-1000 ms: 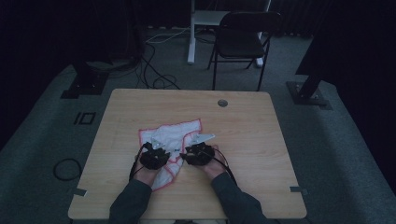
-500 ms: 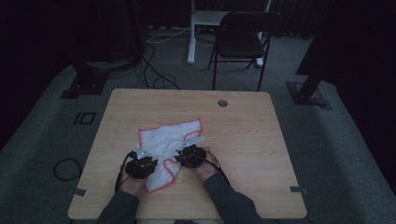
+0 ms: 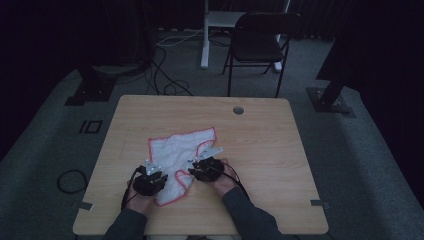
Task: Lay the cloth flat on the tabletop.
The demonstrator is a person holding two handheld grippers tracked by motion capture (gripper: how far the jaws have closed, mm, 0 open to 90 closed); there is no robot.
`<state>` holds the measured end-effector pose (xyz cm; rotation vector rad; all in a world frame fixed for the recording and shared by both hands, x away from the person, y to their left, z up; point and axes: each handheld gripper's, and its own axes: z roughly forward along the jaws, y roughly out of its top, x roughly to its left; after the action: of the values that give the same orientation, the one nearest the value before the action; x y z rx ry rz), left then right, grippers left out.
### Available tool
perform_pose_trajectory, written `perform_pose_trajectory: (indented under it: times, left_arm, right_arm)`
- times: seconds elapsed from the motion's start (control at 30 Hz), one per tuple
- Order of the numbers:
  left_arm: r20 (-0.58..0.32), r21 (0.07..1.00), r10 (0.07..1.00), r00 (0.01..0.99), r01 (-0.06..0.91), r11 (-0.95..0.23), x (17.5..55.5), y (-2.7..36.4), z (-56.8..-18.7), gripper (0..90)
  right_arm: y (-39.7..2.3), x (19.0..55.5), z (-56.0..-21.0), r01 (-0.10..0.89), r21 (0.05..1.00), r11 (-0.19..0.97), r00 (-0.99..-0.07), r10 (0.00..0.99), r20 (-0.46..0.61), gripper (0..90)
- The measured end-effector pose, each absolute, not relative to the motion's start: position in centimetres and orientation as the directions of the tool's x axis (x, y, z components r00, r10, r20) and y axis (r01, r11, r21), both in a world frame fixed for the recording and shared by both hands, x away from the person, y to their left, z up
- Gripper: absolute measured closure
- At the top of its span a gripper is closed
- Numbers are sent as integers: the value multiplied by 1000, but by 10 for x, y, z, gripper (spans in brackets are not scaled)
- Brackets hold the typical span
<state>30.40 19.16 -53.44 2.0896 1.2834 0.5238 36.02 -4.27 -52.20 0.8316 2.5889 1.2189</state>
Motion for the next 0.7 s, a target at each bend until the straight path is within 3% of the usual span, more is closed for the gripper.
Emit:
perform_pose_trajectory:
  times: [0.1,0.3,0.7]
  left_arm:
    - [12,688,893,450,644,-334,304,192,-535,693]
    - [9,692,891,453,641,-332,303,193,-535,692]
    - [7,697,889,457,636,-332,304,195,-536,684]
  right_arm:
    - [-38,360,-527,412,730,545,-839,540,70,649]
    - [-35,359,-531,409,714,569,-834,550,40,891]
    - [-66,347,-527,418,719,555,-819,573,34,900]
